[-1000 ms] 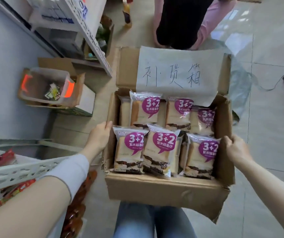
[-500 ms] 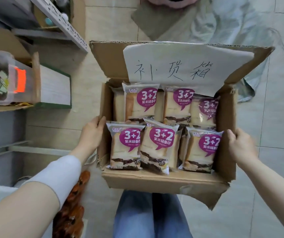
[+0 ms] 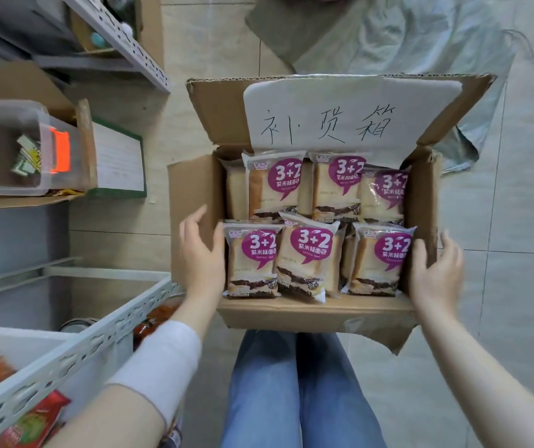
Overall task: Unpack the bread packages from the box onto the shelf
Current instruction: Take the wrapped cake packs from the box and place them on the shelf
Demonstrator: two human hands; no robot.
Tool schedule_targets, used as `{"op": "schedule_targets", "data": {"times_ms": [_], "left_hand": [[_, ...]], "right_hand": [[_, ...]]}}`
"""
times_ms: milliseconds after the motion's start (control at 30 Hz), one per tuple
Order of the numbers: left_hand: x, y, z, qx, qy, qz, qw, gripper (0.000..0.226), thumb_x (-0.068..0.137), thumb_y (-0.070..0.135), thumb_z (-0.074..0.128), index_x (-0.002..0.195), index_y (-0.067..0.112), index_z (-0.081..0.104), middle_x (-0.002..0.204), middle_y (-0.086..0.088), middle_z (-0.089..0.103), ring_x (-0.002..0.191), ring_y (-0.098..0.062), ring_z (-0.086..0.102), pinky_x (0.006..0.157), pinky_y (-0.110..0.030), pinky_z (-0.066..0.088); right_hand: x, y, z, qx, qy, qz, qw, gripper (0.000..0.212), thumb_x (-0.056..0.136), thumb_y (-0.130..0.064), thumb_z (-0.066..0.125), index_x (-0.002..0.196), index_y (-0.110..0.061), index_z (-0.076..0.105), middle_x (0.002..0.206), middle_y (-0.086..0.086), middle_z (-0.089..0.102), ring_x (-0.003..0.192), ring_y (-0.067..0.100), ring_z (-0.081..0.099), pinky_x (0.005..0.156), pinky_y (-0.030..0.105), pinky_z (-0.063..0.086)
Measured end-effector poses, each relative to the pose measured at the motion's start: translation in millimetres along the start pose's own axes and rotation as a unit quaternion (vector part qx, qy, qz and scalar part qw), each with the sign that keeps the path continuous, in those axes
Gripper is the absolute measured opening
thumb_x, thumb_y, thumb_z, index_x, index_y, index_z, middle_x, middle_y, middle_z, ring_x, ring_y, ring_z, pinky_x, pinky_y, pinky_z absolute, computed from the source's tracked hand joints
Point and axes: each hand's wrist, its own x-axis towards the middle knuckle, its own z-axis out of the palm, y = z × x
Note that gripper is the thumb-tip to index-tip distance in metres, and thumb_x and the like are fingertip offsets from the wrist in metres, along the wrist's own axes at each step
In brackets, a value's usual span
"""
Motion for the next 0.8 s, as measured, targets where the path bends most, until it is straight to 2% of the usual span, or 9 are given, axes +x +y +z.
{"op": "schedule_targets", "data": {"times_ms": [33, 100, 167, 233, 433, 533, 633, 733, 800], "left_hand": [[-10, -3, 2, -0.003, -0.019, -0.017, 1.000, 0.046, 0.090, 0.024, 0.057, 0.133, 0.015, 0.043, 0.136, -0.003, 0.046, 0.125, -0.013, 0.043, 0.101, -0.022, 0.033], [-23, -16, 10, -0.012, -0.072, -0.076, 0.994, 0.058, 0.085, 0.027, 0.064, 0.135, 0.016, 0.038, 0.138, -0.003, 0.043, 0.127, -0.015, 0.042, 0.107, -0.033, 0.036], [-27, -27, 19, -0.006, -0.106, -0.093, 0.990, 0.067, 0.082, 0.029, 0.068, 0.138, 0.015, 0.034, 0.141, -0.003, 0.041, 0.131, -0.017, 0.040, 0.110, -0.042, 0.035], [-25, -31, 27, -0.004, -0.126, -0.095, 0.988, 0.074, 0.080, 0.032, 0.069, 0.142, 0.015, 0.030, 0.145, -0.003, 0.040, 0.134, -0.018, 0.037, 0.112, -0.043, 0.033], [-9, -25, 41, -0.019, -0.105, -0.132, 0.985, 0.072, 0.078, 0.033, 0.072, 0.137, 0.012, 0.036, 0.135, -0.003, 0.052, 0.124, -0.021, 0.049, 0.100, -0.034, 0.040], [-13, -23, 38, -0.010, -0.076, -0.130, 0.989, 0.064, 0.075, 0.032, 0.075, 0.126, 0.012, 0.044, 0.126, -0.002, 0.057, 0.116, -0.019, 0.053, 0.088, -0.027, 0.039], [-20, -20, 32, -0.029, -0.076, -0.120, 0.989, 0.059, 0.072, 0.028, 0.078, 0.116, 0.011, 0.043, 0.114, -0.002, 0.057, 0.099, -0.015, 0.052, 0.081, -0.026, 0.038], [-28, -14, 19, -0.049, -0.081, -0.094, 0.991, 0.055, 0.070, 0.021, 0.080, 0.105, 0.014, 0.038, 0.093, 0.006, 0.052, 0.082, -0.008, 0.051, 0.068, -0.015, 0.038], [-37, -10, 6, -0.085, -0.068, -0.074, 0.991, 0.054, 0.070, 0.014, 0.080, 0.102, 0.013, 0.037, 0.086, 0.011, 0.049, 0.073, 0.004, 0.050, 0.060, -0.005, 0.042]], "right_hand": [[-21, -3, 4, 0.001, 0.013, -0.039, 0.999, 0.052, 0.092, -0.031, 0.049, 0.134, -0.002, 0.041, 0.136, 0.017, 0.044, 0.129, 0.029, 0.040, 0.107, 0.036, 0.030], [-58, -7, 18, 0.008, -0.058, -0.077, 0.995, 0.049, 0.088, -0.028, 0.059, 0.129, -0.003, 0.047, 0.126, 0.014, 0.050, 0.120, 0.027, 0.046, 0.100, 0.028, 0.033], [-81, -10, 41, -0.002, -0.160, -0.071, 0.985, 0.056, 0.084, -0.032, 0.065, 0.130, -0.006, 0.046, 0.125, 0.008, 0.050, 0.120, 0.022, 0.045, 0.099, 0.025, 0.033], [-90, -14, 64, -0.004, -0.202, -0.047, 0.978, 0.069, 0.077, -0.040, 0.070, 0.132, -0.007, 0.044, 0.128, 0.008, 0.047, 0.123, 0.021, 0.042, 0.103, 0.029, 0.033], [-73, -27, 92, -0.048, -0.175, -0.004, 0.983, 0.075, 0.063, -0.047, 0.079, 0.119, -0.007, 0.050, 0.120, 0.009, 0.056, 0.116, 0.026, 0.050, 0.096, 0.038, 0.043], [-68, -36, 89, -0.032, -0.232, 0.013, 0.972, 0.054, 0.069, -0.040, 0.077, 0.108, -0.009, 0.056, 0.107, 0.004, 0.061, 0.102, 0.022, 0.057, 0.078, 0.030, 0.044], [-67, -37, 75, 0.038, -0.286, 0.055, 0.956, 0.036, 0.073, -0.032, 0.077, 0.101, -0.015, 0.059, 0.096, -0.002, 0.063, 0.090, 0.014, 0.056, 0.076, 0.026, 0.043], [-69, -29, 48, 0.122, -0.280, 0.075, 0.949, 0.030, 0.075, -0.029, 0.075, 0.097, -0.020, 0.057, 0.092, -0.006, 0.062, 0.089, 0.013, 0.059, 0.076, 0.024, 0.041], [-74, -25, 25, 0.161, -0.272, 0.072, 0.946, 0.029, 0.079, -0.023, 0.072, 0.101, -0.018, 0.054, 0.090, -0.006, 0.060, 0.077, 0.005, 0.056, 0.063, 0.012, 0.044]]}}
